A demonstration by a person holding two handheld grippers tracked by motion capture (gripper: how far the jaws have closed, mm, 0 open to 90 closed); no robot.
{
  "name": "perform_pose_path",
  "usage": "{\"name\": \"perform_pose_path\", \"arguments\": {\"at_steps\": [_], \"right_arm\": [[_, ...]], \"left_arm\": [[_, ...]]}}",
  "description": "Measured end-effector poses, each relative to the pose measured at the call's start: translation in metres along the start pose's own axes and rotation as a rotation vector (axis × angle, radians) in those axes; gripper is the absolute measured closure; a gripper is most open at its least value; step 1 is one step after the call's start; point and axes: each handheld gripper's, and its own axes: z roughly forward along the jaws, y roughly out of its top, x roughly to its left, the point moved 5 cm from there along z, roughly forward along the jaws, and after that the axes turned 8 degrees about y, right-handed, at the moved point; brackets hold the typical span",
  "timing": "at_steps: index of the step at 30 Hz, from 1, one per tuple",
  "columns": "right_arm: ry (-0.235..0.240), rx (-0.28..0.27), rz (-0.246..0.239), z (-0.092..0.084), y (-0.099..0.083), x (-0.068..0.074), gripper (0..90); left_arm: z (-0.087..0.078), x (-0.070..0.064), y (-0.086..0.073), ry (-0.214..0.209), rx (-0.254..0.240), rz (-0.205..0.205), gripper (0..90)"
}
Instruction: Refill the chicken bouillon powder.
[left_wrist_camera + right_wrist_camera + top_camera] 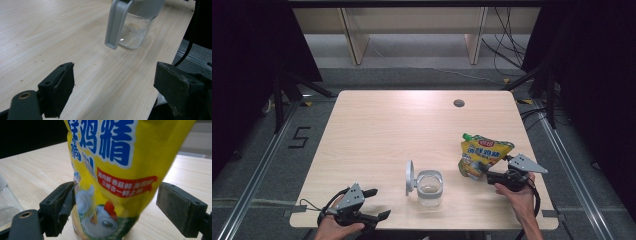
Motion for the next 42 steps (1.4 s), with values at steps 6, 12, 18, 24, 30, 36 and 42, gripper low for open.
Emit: {"name": "perform_pose_path", "arguments": {"at_steps": [6,12,18,24,30,36,42], "right_arm": [[0.013,-0.009,0.001,0.004,0.001,-0.002,17.5],[0.015,-0.003,-0.004,0.008,0.001,0.0,21.5],[0.038,-0.03,-0.013,0.014,0.002,0.001,24.1],[0.067,-0.014,-0.023,0.015,0.003,0.004,31.2],[0.036,-0.053,0.03,0.012,0.006,0.001,42.2],[-0.048,0.009,0.142,0.004,0.006,0.014,46.6],[-0.107,0.023,0.108,0.001,0.007,0.022,47.1]], "left_arm": [[0.0,0.0,0.0,0.004,0.0,0.002,16.1],[-0.001,0.003,-0.001,0.009,0.022,0.031,16.1],[0.0,0.001,-0.001,-0.001,0.007,0.005,16.1],[0.0,0.001,-0.001,-0.002,0.01,0.005,16.1],[0.0,0.002,0.0,-0.003,-0.006,0.019,16.1],[0.0,0.003,-0.001,0.002,0.008,0.033,16.1],[0.0,0.002,-0.001,0.003,0.011,0.009,16.1]]}}
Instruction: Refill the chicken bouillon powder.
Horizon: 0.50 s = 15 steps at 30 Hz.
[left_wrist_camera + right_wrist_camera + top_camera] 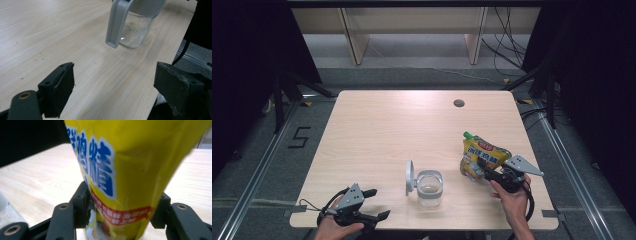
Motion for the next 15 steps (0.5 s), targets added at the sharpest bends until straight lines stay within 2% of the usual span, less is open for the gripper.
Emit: {"name": "perform_pose_path", "arguments": {"at_steps": [1,2,3,4,5,6,7,11,12,13,14,15], "right_arm": [[0.007,0.011,-0.027,0.0,0.0,-0.001,46.6],[0.01,-0.006,-0.046,0.002,0.0,-0.002,45.0],[0.015,0.004,0.0,0.002,-0.002,0.0,42.2],[0.04,-0.011,-0.043,0.006,-0.002,-0.004,39.5],[0.03,-0.021,-0.059,0.008,-0.004,-0.006,37.3],[0.036,-0.037,-0.085,0.011,-0.004,-0.008,35.6],[0.059,-0.049,-0.051,0.012,-0.004,-0.006,34.0],[0.065,-0.077,-0.083,0.015,-0.004,-0.01,31.9],[0.064,-0.088,-0.053,0.016,-0.006,-0.008,31.9],[0.073,-0.087,-0.073,0.017,-0.006,-0.01,32.2],[0.064,-0.09,-0.092,0.018,-0.008,-0.012,32.3],[0.059,-0.088,-0.082,0.019,-0.009,-0.012,32.3]], "left_arm": [[-0.001,0.002,-0.001,0.009,0.016,0.024,16.1],[0.0,-0.001,0.0,-0.005,0.004,-0.005,16.1],[0.0,-0.002,0.0,0.001,-0.003,-0.011,16.1],[0.0,0.001,-0.001,0.013,0.017,0.021,16.1],[0.001,0.0,-0.001,0.0,0.008,0.006,16.1],[0.001,0.0,-0.001,-0.001,0.007,0.007,16.1],[0.001,0.0,-0.001,0.001,0.008,0.007,16.1],[0.002,-0.002,-0.001,-0.006,0.006,-0.004,16.1],[0.001,0.001,-0.002,-0.001,0.03,0.025,16.1],[0.001,0.001,-0.002,-0.001,0.03,0.025,16.1],[0.002,-0.002,-0.001,-0.002,0.01,0.006,16.1],[0.002,-0.003,-0.001,-0.006,0.008,-0.005,16.1]]}}
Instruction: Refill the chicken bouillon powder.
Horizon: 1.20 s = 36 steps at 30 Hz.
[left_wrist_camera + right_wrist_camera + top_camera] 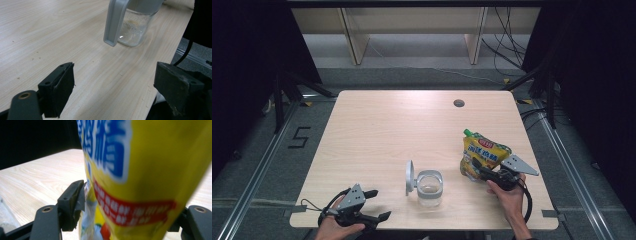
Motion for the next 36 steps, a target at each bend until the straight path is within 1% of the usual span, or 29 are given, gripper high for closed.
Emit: {"name": "perform_pose_path", "arguments": {"at_steps": [1,2,3,4,5,6,7,8,9,10,12,13,14,15,16,17,19,21,23,25,26,27,28,29,30,31,33,35,36], "right_arm": [[0.011,-0.002,-0.017,0.001,0.0,-0.001,33.1],[0.027,-0.001,0.005,0.002,-0.001,0.001,33.7],[0.032,0.006,-0.003,0.003,-0.001,0.001,34.0],[0.032,-0.003,-0.03,0.004,-0.001,0.0,33.4],[0.032,-0.003,-0.03,0.004,-0.001,0.0,33.4],[0.051,0.012,-0.033,0.007,-0.002,0.001,32.8],[0.051,0.012,-0.033,0.007,-0.002,0.001,32.8],[0.031,0.019,0.005,0.006,-0.003,0.003,32.8],[0.047,0.01,0.0,0.008,-0.003,0.003,32.5],[0.046,0.002,-0.027,0.009,-0.002,0.001,32.5],[0.044,-0.004,-0.016,0.01,-0.002,0.002,32.6],[0.046,-0.007,-0.028,0.011,-0.002,0.001,32.6],[0.054,-0.021,-0.025,0.012,-0.001,0.001,32.6],[0.055,-0.023,-0.033,0.013,-0.001,0.0,32.5],[0.053,-0.021,-0.014,0.013,-0.001,0.001,32.8],[0.051,-0.039,-0.026,0.014,-0.001,-0.001,33.4],[0.063,-0.038,-0.044,0.015,0.0,-0.002,34.3],[0.045,-0.05,-0.002,0.016,0.001,-0.003,36.6],[0.058,-0.078,-0.018,0.018,0.003,-0.006,38.4],[0.057,-0.073,-0.014,0.018,0.003,-0.006,39.2],[0.046,-0.082,0.014,0.018,0.004,-0.005,44.6],[0.067,-0.073,0.008,0.018,0.005,-0.005,47.6],[0.062,-0.053,0.029,0.017,0.005,-0.003,49.8],[0.072,-0.057,0.003,0.018,0.006,-0.003,52.7],[0.071,-0.049,0.015,0.018,0.006,-0.001,54.4],[0.071,-0.045,0.004,0.019,0.006,0.0,54.5],[0.07,-0.035,0.024,0.018,0.007,0.002,54.7],[0.052,-0.039,0.017,0.019,0.007,0.001,54.9],[0.047,-0.035,0.032,0.018,0.008,0.002,55.2]], "left_arm": [[0.0,0.0,0.0,-0.002,0.003,0.002,16.1],[0.0,0.001,0.0,-0.002,0.005,0.014,16.1],[0.0,0.0,0.0,-0.004,0.006,0.012,16.1],[0.001,-0.002,0.0,-0.009,-0.002,-0.001,16.1],[0.001,-0.002,0.0,-0.009,-0.002,-0.001,16.1],[0.001,-0.001,-0.001,-0.009,0.009,0.013,16.1],[0.001,-0.001,-0.001,-0.009,0.009,0.013,16.1],[0.001,-0.001,-0.001,-0.006,0.009,0.009,16.1],[0.001,-0.002,-0.001,-0.006,0.01,0.006,16.1],[0.001,-0.002,-0.001,-0.007,0.01,0.006,16.1],[0.002,-0.002,-0.001,-0.012,0.011,0.005,16.1],[0.002,-0.002,-0.001,-0.012,0.008,0.008,16.1],[0.002,0.001,-0.002,-0.001,0.031,0.04,16.1],[0.002,0.001,-0.002,-0.001,0.036,0.042,16.1],[0.002,-0.001,-0.002,-0.006,0.025,0.027,16.1],[0.003,-0.003,-0.001,-0.016,0.011,0.009,16.1],[0.003,-0.003,-0.001,-0.016,0.01,0.007,16.1],[0.003,-0.003,-0.001,-0.015,0.011,0.008,16.1],[0.003,-0.003,-0.001,-0.016,0.012,0.007,16.1],[0.003,-0.003,-0.001,-0.015,0.011,0.007,16.1],[0.002,-0.003,-0.001,-0.016,0.012,0.011,16.1],[0.002,-0.003,-0.001,-0.016,0.012,0.011,16.1],[0.002,-0.003,-0.001,-0.015,0.01,0.012,16.1],[0.002,-0.003,-0.001,-0.015,0.012,0.016,16.1],[0.002,-0.003,-0.001,-0.015,0.009,0.012,16.1],[0.002,-0.002,-0.001,-0.017,0.019,0.021,16.1],[0.002,-0.003,-0.001,-0.014,0.013,0.014,16.1],[0.001,-0.002,-0.001,-0.011,0.016,0.025,16.1],[0.001,-0.002,-0.001,-0.01,0.01,0.019,16.1]]}}
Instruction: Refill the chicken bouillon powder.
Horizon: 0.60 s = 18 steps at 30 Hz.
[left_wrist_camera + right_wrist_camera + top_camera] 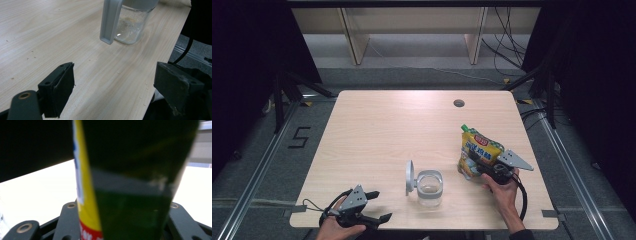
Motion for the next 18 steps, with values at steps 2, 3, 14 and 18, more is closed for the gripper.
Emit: {"name": "perform_pose_path", "arguments": {"at_steps": [2,3,14,18], "right_arm": [[0.009,0.014,-0.004,0.001,0.002,0.002,55.8],[0.003,0.017,-0.018,0.001,0.004,0.003,56.2],[-0.001,0.084,-0.005,-0.012,0.015,0.02,60.6],[0.0,0.055,-0.046,-0.016,0.021,0.023,60.9]], "left_arm": [[-0.001,0.001,0.0,0.001,0.005,0.007,16.1],[-0.001,0.001,0.0,0.002,0.001,0.007,16.1],[-0.004,0.003,0.003,0.017,-0.028,-0.011,16.4],[-0.004,0.003,0.004,0.028,-0.039,-0.021,16.6]]}}
